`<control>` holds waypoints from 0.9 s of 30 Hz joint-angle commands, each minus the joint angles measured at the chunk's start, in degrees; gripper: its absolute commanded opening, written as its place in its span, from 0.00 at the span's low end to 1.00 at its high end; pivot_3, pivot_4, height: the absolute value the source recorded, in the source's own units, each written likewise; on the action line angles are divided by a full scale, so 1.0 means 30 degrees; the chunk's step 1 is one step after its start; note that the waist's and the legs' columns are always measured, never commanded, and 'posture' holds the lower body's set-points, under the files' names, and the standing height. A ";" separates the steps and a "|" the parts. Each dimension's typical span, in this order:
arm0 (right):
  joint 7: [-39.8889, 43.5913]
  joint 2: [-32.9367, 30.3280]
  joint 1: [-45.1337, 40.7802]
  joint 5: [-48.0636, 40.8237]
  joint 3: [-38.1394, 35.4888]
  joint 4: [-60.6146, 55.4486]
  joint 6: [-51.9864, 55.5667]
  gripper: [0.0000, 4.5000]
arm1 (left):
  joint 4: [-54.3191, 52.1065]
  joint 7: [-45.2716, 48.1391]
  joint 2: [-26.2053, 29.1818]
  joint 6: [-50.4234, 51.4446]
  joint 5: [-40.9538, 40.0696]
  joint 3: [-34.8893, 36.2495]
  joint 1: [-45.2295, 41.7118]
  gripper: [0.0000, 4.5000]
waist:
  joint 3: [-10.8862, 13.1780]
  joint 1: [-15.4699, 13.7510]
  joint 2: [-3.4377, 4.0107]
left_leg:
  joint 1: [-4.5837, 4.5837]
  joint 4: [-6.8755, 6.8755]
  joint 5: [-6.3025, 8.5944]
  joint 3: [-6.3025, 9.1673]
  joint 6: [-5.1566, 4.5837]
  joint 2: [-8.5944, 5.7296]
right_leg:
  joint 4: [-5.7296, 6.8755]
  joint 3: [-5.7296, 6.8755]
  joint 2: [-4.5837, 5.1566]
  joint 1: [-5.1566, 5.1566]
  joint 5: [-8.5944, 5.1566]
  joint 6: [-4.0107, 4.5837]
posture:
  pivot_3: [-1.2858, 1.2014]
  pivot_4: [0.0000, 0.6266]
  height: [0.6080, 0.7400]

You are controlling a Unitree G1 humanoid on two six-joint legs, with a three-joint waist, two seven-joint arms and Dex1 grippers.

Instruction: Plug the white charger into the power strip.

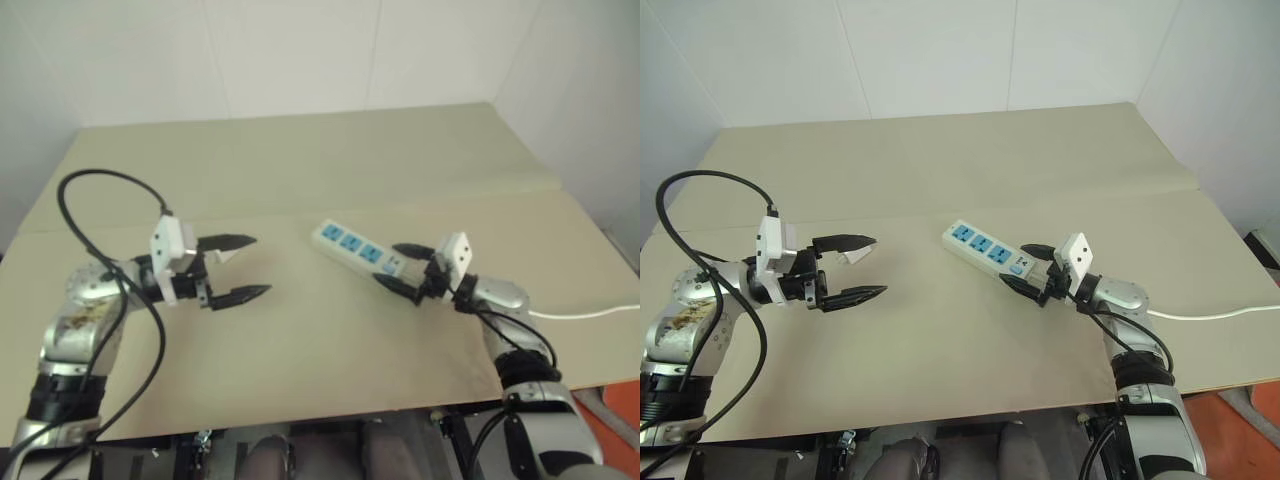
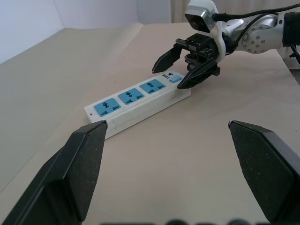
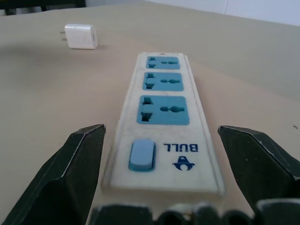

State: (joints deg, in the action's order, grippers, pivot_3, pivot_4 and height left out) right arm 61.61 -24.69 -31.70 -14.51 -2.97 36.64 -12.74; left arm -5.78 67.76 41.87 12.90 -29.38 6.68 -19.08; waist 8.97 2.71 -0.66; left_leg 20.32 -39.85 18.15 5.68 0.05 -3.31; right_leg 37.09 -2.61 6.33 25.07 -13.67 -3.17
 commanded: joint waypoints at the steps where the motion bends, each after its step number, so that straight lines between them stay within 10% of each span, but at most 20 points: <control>1: 0.0017 0.0027 -0.0619 0.0064 -0.0193 0.0733 -0.0765 1.00 | -0.0648 -0.0169 0.0310 0.0075 -0.0292 0.0609 0.0114 1.00 | 0.0000 -0.0001 0.0000 | -0.0002 -0.0002 0.0000 0.0001 0.0000 0.0000 | 0.0001 0.0000 0.0001 -0.0004 0.0000 0.0000 | 0.52 0.24 1.00; 27: 0.0664 -0.0063 -0.0867 0.0123 -0.0072 0.2123 -0.0270 1.00 | -0.0500 -0.0270 0.0057 -0.0176 -0.0023 0.0115 -0.0054 1.00 | -0.0005 0.0021 -0.0006 | -0.0014 -0.0003 0.0000 0.0002 0.0000 0.0004 | 0.0002 -0.0001 -0.0001 -0.0016 0.0002 0.0001 | 0.52 0.24 1.00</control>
State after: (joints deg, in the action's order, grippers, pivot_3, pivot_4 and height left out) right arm 63.34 -24.35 -34.37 -14.30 -3.01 42.22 -14.46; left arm -6.17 67.01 41.96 12.87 -29.26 6.72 -18.31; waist 8.95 2.77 -0.68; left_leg 20.27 -39.85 18.15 5.69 0.05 -3.30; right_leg 37.09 -2.61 6.32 25.02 -13.66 -3.16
